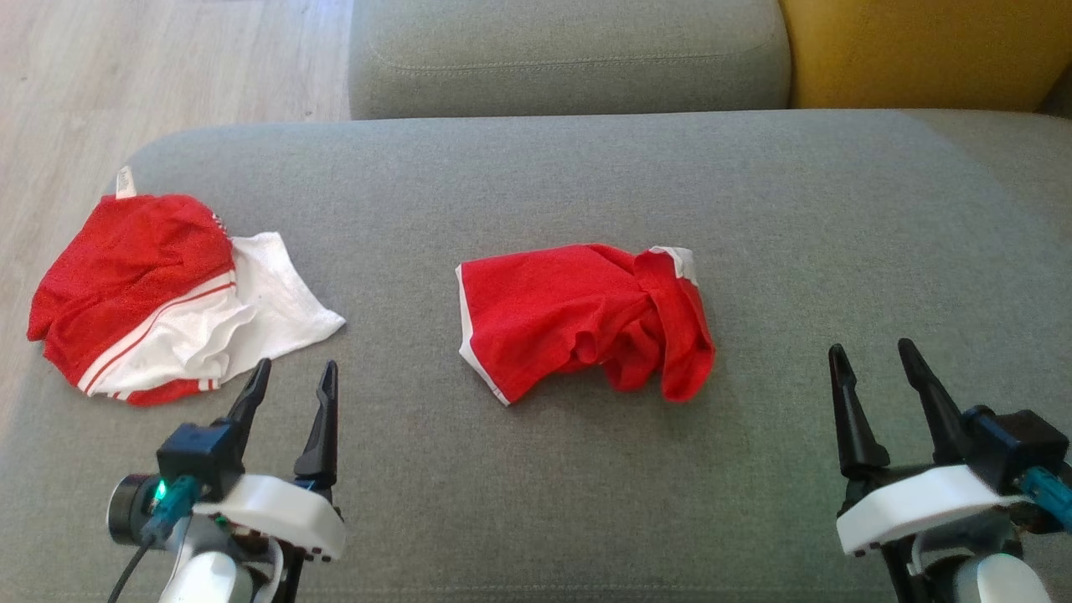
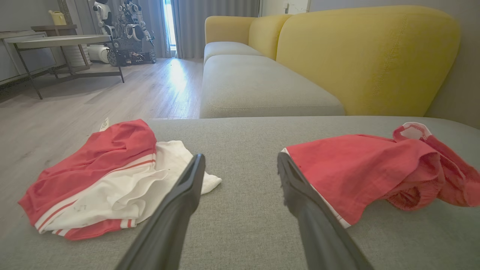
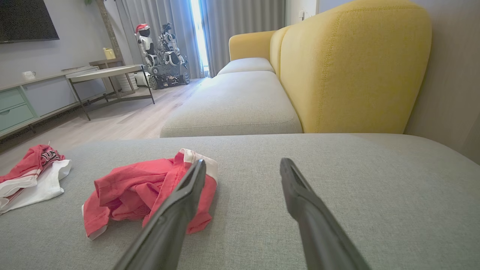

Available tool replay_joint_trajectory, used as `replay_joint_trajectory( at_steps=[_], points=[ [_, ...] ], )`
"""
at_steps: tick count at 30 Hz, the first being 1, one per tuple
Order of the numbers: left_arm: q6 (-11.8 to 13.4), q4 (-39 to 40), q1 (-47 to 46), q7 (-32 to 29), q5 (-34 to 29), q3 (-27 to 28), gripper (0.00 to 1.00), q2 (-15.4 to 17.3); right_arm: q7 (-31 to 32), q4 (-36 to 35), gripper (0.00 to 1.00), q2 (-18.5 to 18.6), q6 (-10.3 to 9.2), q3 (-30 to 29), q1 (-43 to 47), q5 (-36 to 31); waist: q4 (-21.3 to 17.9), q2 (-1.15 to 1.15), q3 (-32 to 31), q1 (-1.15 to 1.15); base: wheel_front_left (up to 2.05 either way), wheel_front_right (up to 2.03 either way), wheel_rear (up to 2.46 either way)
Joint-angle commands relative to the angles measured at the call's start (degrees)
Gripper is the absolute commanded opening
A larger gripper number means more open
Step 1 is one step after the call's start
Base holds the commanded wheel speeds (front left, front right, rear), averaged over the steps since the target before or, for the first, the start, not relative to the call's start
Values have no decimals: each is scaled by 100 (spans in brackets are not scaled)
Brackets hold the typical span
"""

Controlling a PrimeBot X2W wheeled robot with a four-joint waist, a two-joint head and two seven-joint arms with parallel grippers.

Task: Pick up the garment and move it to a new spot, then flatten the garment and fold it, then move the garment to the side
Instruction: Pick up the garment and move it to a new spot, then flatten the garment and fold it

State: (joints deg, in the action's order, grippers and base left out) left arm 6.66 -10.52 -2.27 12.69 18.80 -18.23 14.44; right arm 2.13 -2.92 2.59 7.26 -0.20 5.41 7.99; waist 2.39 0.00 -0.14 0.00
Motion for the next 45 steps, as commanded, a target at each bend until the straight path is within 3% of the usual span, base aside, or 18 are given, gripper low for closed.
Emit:
replay_joint_trajectory(
  at_steps=[1, 14, 21, 29, 35, 36, 37, 38, 39, 45],
  points=[
    [44, 198, -217, -1, 1, 179, 100, 156, 2, -193, 100, 29, 23, 142, -181, 2, 1, 0, -3, 0, 0, 0, 0],
    [64, 210, -295, -6, 41, 115, 100, 150, 34, -133, 100, 29, 23, 256, -273, 14, 68, 0, 113, 0, 0, 0, 0],
    [31, 242, -583, 26, 16, 48, 100, 96, 245, 14, 100, 137, 23, 1197, -737, -133, 280, 0, 507, 0, 0, 0, 0],
    [-57, 109, -1103, 133, -106, -123, 100, -98, 672, 232, 100, 623, 23, 2145, -1457, -352, 722, 0, 1030, 0, 0, 0, 0],
    [-99, -45, -1311, 207, -146, -128, 100, -254, 1003, 410, 100, 990, 23, 2561, -1941, -390, 827, 0, 1265, 0, 0, 0, 0],
    [-104, -66, -1332, 212, -152, -122, 100, -273, 1031, 457, 78, 1008, 23, 2558, -1995, -417, 832, 0, 1282, 0, 0, 0, 0],
    [-111, -85, -1351, 216, -156, -117, 100, -291, 1080, 505, 33, 1014, 23, 2550, -2033, -435, 836, 0, 1296, 0, 0, 0, 0],
    [-118, -102, -1366, 219, -161, -111, 100, -307, 1102, 522, 7, 1017, 23, 2543, -2072, -436, 836, 0, 1307, 0, 0, 0, 0],
    [-124, -115, -1379, 222, -167, -102, 100, -319, 1104, 517, 0, 1019, 23, 2530, -2109, -440, 830, 0, 1314, 0, 0, 0, 0],
    [-145, -120, -1400, 228, -219, -9, 100, -337, 1095, 342, 0, 1000, 23, 2352, -2198, -449, 713, 0, 1277, 0, 0, 0, 0]
  ],
)
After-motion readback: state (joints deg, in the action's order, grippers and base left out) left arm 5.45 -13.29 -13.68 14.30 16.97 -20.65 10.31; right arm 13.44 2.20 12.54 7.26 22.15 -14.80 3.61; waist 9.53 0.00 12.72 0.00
